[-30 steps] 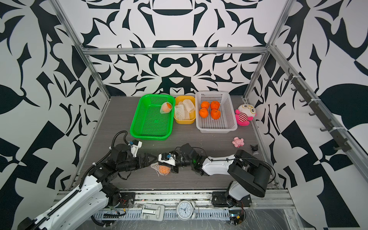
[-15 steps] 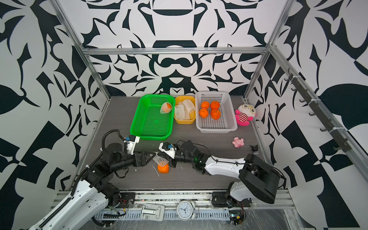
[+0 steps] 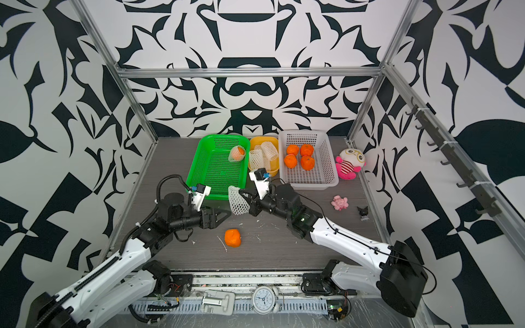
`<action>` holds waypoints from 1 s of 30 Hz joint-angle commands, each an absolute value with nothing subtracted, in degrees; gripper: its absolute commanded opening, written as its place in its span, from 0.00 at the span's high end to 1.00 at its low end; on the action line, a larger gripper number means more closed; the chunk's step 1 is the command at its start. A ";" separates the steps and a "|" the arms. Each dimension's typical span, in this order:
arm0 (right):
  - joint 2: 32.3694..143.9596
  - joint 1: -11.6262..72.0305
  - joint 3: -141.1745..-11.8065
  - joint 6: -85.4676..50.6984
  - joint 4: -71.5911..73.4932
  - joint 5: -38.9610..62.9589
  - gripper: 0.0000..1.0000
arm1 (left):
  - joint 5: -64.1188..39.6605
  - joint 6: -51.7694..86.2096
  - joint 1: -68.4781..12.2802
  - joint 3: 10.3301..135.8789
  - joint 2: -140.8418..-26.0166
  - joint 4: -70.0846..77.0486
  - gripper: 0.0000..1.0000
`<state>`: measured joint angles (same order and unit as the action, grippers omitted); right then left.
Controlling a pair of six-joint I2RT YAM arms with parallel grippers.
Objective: Remove foam nets from oranges
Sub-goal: Remove the foam net from the orange, then place the foam net into the storage box.
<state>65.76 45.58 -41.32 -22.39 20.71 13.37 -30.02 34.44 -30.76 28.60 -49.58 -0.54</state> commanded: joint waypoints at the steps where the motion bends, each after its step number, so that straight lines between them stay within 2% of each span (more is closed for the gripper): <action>1: 64.65 43.78 -43.06 -30.32 19.80 16.79 1.00 | -34.83 32.97 -30.76 32.78 -52.73 5.77 0.06; 9: 65.21 43.10 -44.20 -30.21 18.56 16.44 1.00 | -36.87 31.78 -32.14 37.69 -59.27 9.02 0.10; 13: 65.69 42.73 -44.74 -30.07 18.49 16.38 1.00 | -37.19 31.12 -33.70 39.53 -62.08 9.06 0.14; 15: 65.89 42.54 -45.08 -30.05 18.46 16.26 1.00 | -37.21 31.12 -34.30 40.02 -63.35 9.04 0.19; 23: 68.05 42.39 -46.58 -30.58 18.63 16.74 1.00 | -36.92 30.19 -37.21 43.08 -67.05 8.46 0.24; 26: 68.51 42.29 -46.69 -30.64 18.55 16.79 1.00 | -36.84 29.71 -37.53 44.35 -67.98 7.23 0.30; 30: 67.85 42.06 -46.74 -29.91 17.01 15.68 1.00 | -36.29 29.44 -37.54 45.56 -69.03 4.91 0.43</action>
